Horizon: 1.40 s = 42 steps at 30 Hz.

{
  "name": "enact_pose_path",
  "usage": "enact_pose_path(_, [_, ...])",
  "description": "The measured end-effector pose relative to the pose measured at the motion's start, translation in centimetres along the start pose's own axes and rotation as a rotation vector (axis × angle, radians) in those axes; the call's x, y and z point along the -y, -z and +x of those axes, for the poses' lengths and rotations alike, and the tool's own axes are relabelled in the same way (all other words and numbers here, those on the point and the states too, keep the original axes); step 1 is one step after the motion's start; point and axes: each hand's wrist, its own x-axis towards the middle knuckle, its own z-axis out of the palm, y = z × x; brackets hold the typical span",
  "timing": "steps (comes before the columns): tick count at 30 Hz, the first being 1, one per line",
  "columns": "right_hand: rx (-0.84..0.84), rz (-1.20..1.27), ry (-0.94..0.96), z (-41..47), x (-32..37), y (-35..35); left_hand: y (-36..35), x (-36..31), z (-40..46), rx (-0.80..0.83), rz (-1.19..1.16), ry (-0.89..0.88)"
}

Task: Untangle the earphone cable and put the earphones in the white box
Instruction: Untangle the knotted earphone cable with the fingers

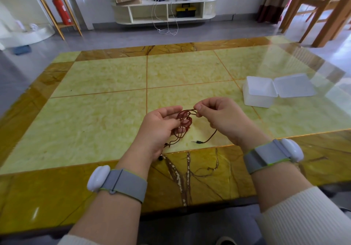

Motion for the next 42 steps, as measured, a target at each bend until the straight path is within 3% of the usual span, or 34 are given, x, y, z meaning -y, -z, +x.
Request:
enact_pose_path(11, [0.024, -0.058, 0.084, -0.1, 0.1, -0.8, -0.1, 0.4, 0.0, 0.016, 0.225, -0.037])
enact_pose_path(18, [-0.112, -0.252, 0.244, -0.2, 0.3, -0.7, -0.1, 0.3, 0.2, -0.128, 0.194, -0.042])
enact_pose_path(23, [0.073, -0.353, 0.296, -0.6, 0.4, -1.5, -0.4, 0.1, 0.1, -0.170, 0.183, -0.057])
enact_pose_path(31, [0.104, -0.450, 0.330, -0.5, -0.1, -1.7, -0.5, -0.3, -0.2, -0.154, 0.139, -0.031])
enact_pose_path(36, [-0.001, -0.383, 0.294, -0.3, 0.1, -1.2, -0.4, -0.2, -0.1, -0.087, 0.188, -0.057])
enact_pose_path(39, [0.003, -0.194, 0.244, -0.5, 0.4, -0.9, -0.1, 0.3, 0.0, -0.013, 0.313, -0.097])
enact_pose_path(42, [-0.009, -0.037, 0.184, -0.6, 0.6, -0.6, -0.1, 0.6, 0.1, -0.041, 0.403, -0.122])
